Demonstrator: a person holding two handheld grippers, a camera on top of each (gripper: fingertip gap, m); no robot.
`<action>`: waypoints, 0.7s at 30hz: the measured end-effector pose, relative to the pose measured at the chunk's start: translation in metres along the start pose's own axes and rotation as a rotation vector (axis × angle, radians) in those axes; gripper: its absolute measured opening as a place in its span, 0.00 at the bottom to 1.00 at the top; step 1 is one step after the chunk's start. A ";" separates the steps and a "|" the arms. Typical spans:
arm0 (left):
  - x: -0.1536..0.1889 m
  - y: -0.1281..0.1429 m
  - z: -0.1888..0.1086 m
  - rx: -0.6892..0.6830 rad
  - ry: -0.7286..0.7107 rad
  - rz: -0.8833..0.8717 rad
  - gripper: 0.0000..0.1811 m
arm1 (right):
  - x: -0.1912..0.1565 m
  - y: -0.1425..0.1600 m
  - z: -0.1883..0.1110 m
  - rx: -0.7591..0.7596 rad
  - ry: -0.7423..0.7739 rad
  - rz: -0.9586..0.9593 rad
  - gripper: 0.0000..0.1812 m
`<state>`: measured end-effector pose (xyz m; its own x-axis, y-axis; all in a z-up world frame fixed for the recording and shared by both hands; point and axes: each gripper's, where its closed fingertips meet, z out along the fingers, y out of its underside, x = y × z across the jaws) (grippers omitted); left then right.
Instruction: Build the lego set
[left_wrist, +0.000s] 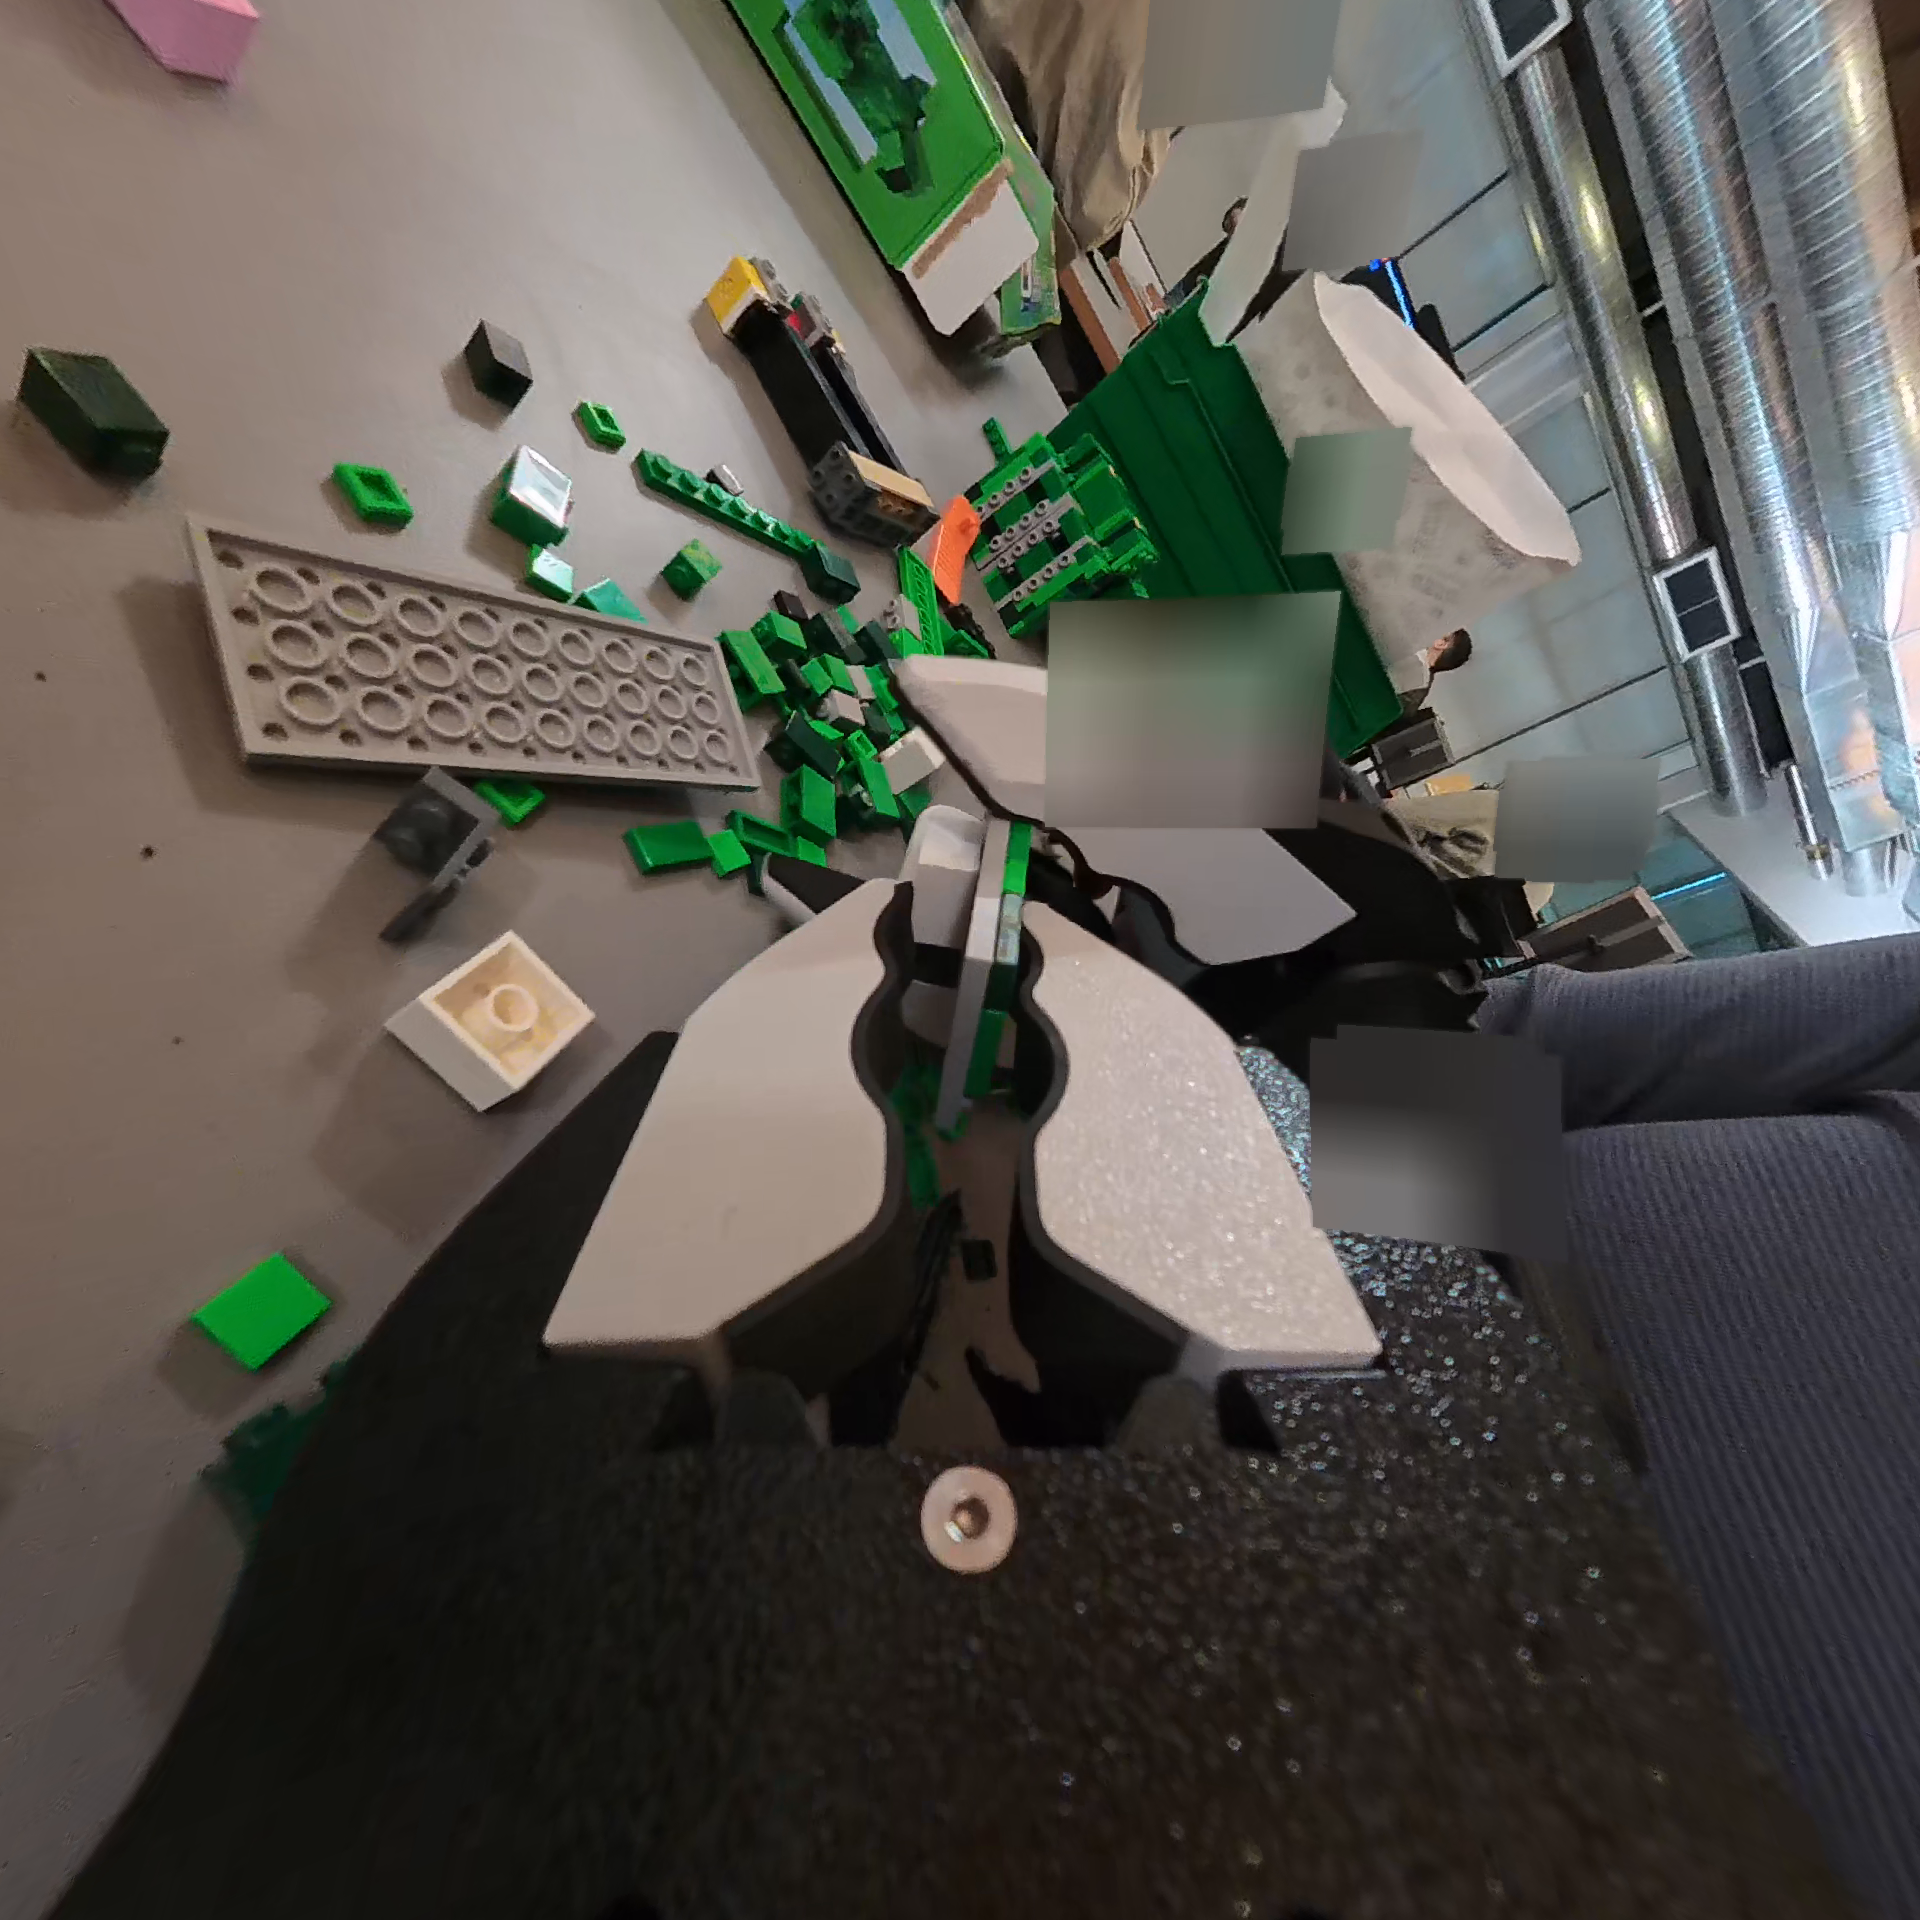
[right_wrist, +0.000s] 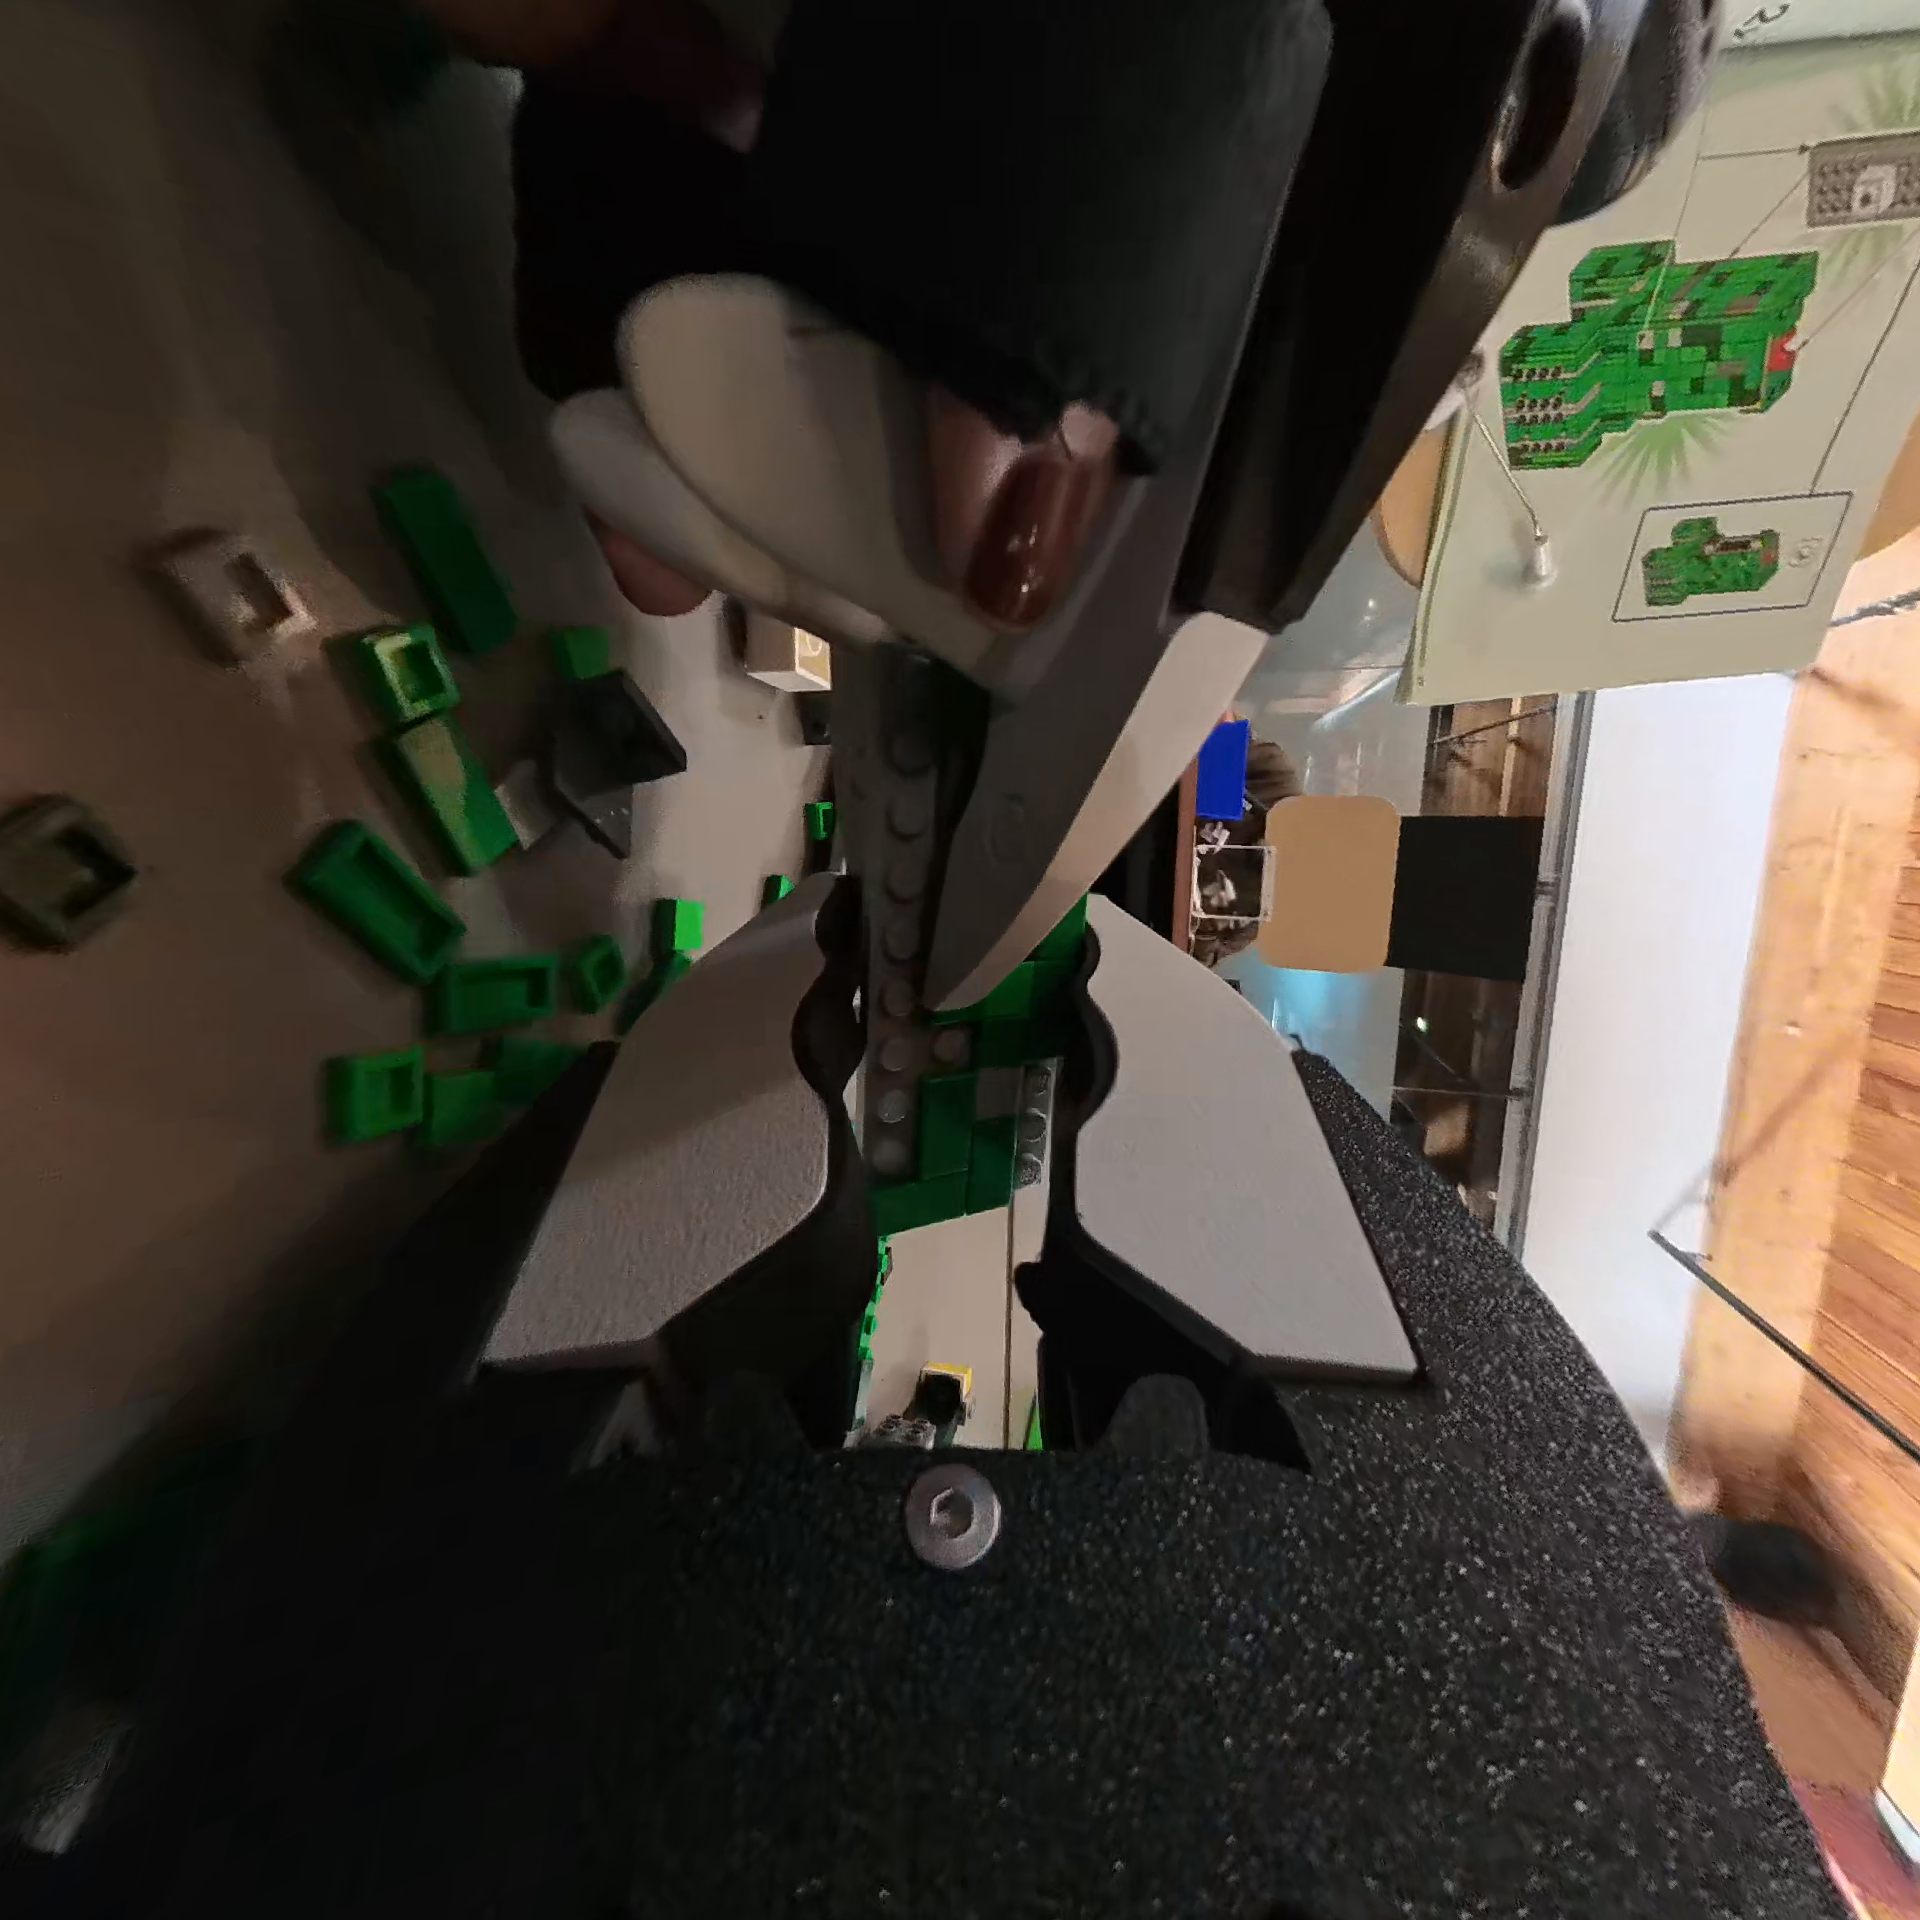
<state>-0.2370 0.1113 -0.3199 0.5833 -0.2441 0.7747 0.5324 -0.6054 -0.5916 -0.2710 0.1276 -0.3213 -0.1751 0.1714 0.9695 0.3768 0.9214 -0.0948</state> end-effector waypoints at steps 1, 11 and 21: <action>0.000 0.000 0.000 0.003 0.001 -0.006 0.09 | 0.000 0.000 0.000 -0.004 0.005 0.001 0.20; 0.002 0.001 0.000 -0.012 0.026 -0.009 0.09 | -0.002 -0.001 0.000 0.031 -0.017 0.118 0.20; 0.012 0.007 0.004 -0.044 0.064 0.074 0.09 | -0.004 0.005 0.004 -0.004 -0.082 0.160 0.21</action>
<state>-0.2238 0.1068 -0.3151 0.5788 -0.3362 0.7429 0.4613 -0.6163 -0.6383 -0.2721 0.1330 -0.3263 -0.1863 0.3443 0.9202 0.4094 0.8786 -0.2458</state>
